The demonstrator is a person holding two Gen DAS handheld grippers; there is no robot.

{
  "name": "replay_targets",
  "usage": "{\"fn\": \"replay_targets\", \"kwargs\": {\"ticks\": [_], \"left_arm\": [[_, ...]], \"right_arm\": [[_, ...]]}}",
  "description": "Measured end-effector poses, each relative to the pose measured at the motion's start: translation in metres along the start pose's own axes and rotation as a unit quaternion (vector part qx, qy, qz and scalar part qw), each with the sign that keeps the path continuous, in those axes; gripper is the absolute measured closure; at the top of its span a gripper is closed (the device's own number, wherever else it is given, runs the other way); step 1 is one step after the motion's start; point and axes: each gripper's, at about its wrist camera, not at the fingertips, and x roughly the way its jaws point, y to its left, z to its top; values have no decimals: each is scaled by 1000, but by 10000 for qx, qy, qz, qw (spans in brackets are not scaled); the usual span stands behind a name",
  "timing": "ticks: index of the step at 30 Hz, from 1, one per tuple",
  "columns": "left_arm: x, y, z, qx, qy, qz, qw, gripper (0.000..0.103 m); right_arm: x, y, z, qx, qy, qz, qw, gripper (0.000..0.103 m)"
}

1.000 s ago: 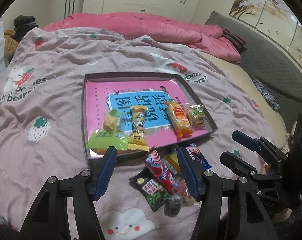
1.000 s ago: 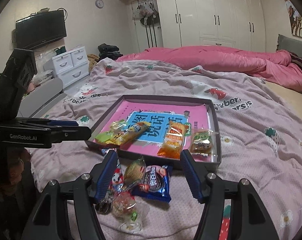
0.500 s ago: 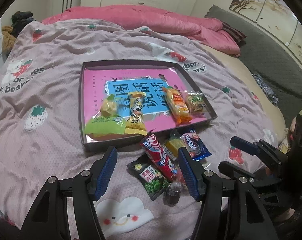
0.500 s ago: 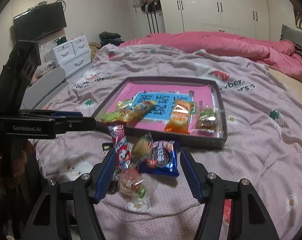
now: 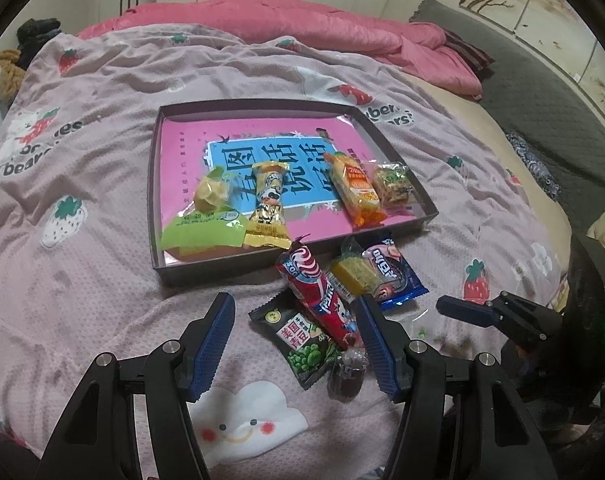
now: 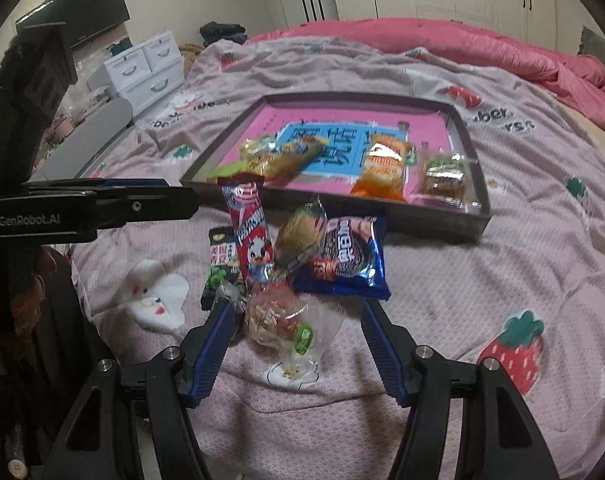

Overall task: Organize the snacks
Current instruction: 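Grasp red candy stick with left gripper while right grasps clear candy bag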

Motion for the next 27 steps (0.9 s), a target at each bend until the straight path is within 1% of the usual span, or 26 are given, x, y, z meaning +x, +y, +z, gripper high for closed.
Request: {"fn": "replay_targets", "kwargs": {"ticks": [4,13,16,17,18,21,24,27], "left_arm": [[5,1,-1,6,41,6,10000,38],[19,1,-1,42,137,20,9999,38],[25,1,0,13,180,22,9998,38],[28,3,0,-33,217,-11,9998,38],[30,3,1,-62,237,-41,9997,38],[36,4,1,-130,278,-84,9995,38],[42,5,4,-196,303,-148,9992,38],[48,6,7,-259,311,-232,9989,38]], "right_arm": [[11,-3,-1,108,185,95,9997,38],[32,-4,-1,296,442,283,9982,38],[34,-6,-1,344,424,366,9978,38],[34,-7,-2,357,417,360,9978,40],[35,-9,-2,365,430,341,9978,46],[34,-9,-2,363,422,415,9976,54],[32,-5,-2,185,381,240,9988,55],[27,-9,0,201,295,122,9993,56]]}}
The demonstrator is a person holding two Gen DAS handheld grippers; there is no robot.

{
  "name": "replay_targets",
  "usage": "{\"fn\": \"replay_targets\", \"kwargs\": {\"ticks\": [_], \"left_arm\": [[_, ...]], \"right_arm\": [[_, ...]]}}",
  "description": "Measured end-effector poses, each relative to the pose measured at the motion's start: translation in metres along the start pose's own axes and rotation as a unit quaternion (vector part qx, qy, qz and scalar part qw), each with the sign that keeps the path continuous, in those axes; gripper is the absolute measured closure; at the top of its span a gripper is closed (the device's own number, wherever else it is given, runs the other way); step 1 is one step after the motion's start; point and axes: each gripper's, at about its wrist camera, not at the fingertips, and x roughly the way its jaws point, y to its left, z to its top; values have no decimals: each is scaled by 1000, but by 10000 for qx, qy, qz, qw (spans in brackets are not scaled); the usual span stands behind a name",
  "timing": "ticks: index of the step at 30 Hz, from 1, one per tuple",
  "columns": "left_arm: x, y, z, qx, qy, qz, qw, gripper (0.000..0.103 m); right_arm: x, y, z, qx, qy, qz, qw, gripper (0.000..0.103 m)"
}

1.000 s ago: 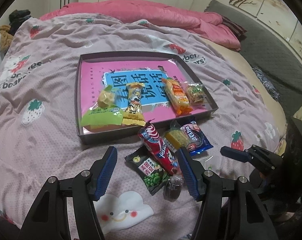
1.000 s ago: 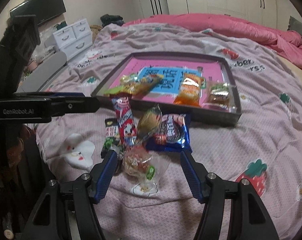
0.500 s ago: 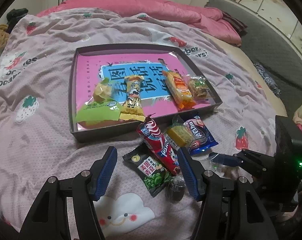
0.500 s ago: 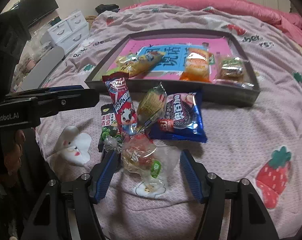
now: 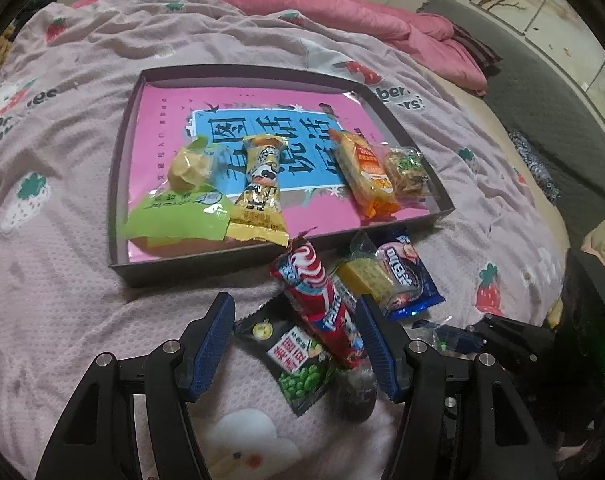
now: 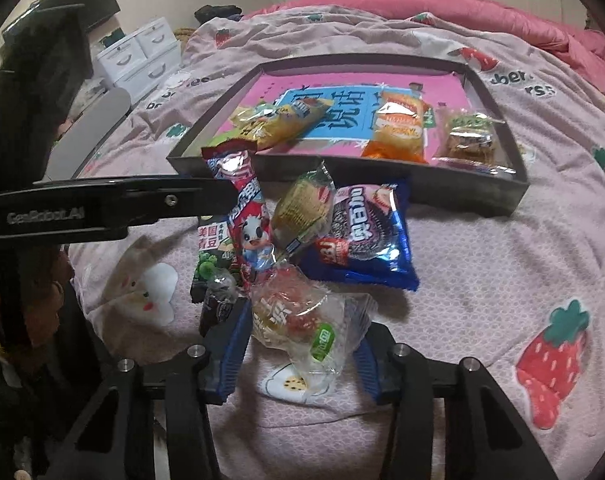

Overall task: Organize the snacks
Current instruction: 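Grasp red candy stick with left gripper while right grasps clear candy bag, then carry red candy stick and clear candy bag over the tray with both grippers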

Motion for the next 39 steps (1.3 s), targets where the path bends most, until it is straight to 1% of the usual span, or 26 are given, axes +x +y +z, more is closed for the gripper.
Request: {"fn": "replay_targets", "kwargs": {"ticks": [2,6,8,9,11,14,16,17,18,19,25,32,39], "left_arm": [[4,0,2,-11,2,-26,10000,38],[11,-2,6,-41,-30,-160,9999,38],[14,-3,8,-59,-16,-240,9997,39],[16,-3,8,-59,-9,-245,9997,41],[19,-5,10,-24,10,-237,9997,54],[24,-6,10,10,81,-234,9997,63],[26,-6,10,41,92,-226,9997,67],[26,-6,10,43,81,-263,9996,70],[26,-6,10,48,72,-303,9995,71],[25,-6,10,60,59,-323,9994,75],[14,-8,13,81,-155,-395,9991,78],[-15,-9,19,127,-535,-415,9976,78],[-33,-10,26,135,-814,-426,9957,78]], "right_arm": [[-5,-7,1,103,-85,-116,9998,57],[-14,-21,3,383,-252,-105,9989,57],[-15,-22,4,409,-305,-108,9986,57],[-16,-22,4,412,-321,-108,9986,57],[-17,-22,5,400,-351,-117,9985,57],[-17,-22,5,403,-360,-112,9985,57],[-19,-23,6,414,-398,-112,9983,57],[-20,-23,6,422,-439,-111,9981,57],[-21,-24,7,434,-473,-102,9979,57],[-24,-25,8,457,-530,-102,9975,57],[-32,-33,10,614,-744,-161,9952,57],[-45,-39,14,692,-1086,-223,9914,57],[-55,-45,19,736,-1399,-298,9870,57]]}}
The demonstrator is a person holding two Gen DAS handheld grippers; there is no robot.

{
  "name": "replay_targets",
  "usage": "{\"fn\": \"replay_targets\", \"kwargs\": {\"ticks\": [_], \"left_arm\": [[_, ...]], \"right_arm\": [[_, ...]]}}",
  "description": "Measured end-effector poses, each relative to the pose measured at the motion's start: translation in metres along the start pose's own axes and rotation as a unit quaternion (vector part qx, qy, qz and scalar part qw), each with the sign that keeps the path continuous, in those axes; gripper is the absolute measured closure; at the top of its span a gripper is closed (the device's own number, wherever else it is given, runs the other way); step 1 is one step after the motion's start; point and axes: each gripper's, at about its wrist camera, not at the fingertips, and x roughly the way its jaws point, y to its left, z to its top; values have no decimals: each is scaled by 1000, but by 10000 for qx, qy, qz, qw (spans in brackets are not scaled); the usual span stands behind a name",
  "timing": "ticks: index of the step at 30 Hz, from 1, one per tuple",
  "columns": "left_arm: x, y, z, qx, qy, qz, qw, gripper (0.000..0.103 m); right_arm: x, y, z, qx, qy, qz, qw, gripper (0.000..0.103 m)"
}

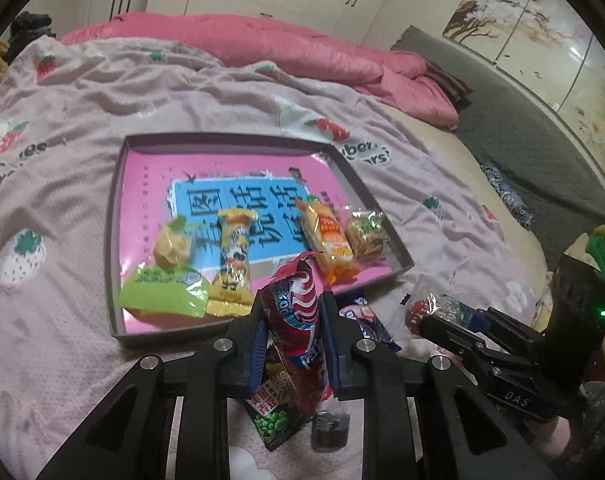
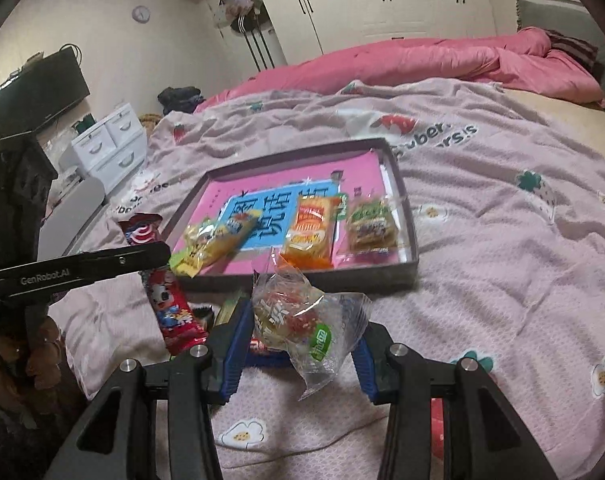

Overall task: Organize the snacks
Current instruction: 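Carry red candy stick and clear candy bag over the tray with both grippers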

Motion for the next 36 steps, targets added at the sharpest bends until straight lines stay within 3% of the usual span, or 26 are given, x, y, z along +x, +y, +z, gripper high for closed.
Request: {"fn": "replay_targets", "kwargs": {"ticks": [17,36], "left_arm": [[-25,16,18,-201,-510,164,9984,78],[-22,25,40,-513,-870,249,9946,78]], "right_arm": [[-2,-4,11,-52,-272,-79,9996,57],[4,-16,37,-159,-636,-255,9975,57]]}}
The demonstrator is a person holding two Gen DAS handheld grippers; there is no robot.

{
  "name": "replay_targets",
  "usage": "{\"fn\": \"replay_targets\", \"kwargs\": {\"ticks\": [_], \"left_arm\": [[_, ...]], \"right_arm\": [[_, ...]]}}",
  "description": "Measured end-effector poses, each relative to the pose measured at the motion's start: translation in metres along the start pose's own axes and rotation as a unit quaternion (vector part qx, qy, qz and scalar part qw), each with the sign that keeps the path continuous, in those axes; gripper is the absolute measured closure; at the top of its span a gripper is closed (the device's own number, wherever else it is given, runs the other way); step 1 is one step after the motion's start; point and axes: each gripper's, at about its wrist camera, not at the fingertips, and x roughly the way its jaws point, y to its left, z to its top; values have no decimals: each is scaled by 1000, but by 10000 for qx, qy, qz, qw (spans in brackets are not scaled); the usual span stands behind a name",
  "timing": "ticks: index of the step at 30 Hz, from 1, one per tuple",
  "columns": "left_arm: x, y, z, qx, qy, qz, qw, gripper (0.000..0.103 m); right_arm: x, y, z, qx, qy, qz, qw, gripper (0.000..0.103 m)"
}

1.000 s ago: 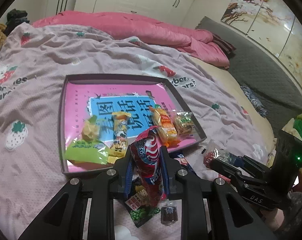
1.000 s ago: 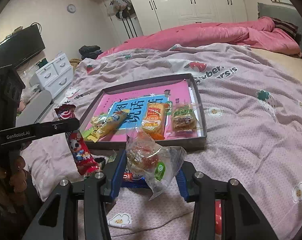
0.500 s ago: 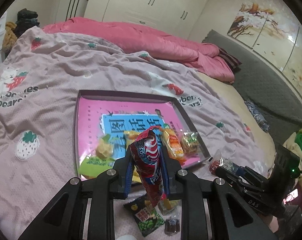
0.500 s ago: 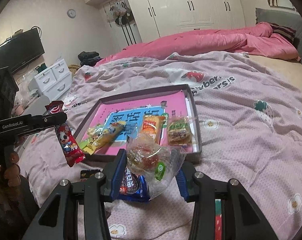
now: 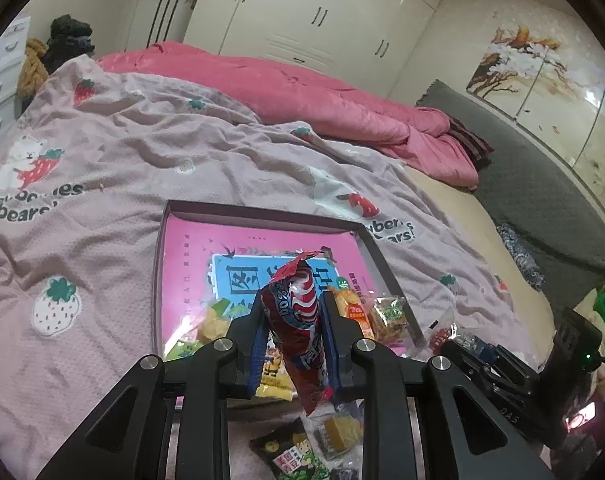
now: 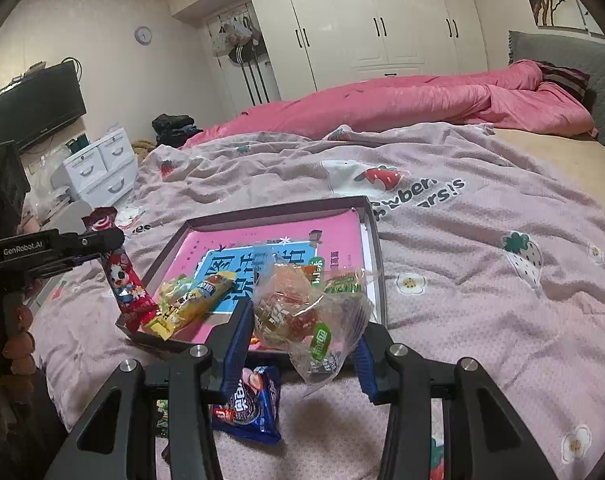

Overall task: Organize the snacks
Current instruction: 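Carry red candy stick and clear candy bag over the tray with both grippers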

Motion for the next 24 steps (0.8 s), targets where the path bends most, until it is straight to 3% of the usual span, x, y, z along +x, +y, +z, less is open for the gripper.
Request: {"fn": "replay_targets", "kwargs": {"ticks": [24], "left_arm": [[55,-8,-11,71,210,70,9997,78]], "right_arm": [[29,-9,9,-33,56,-29,10000,57]]}}
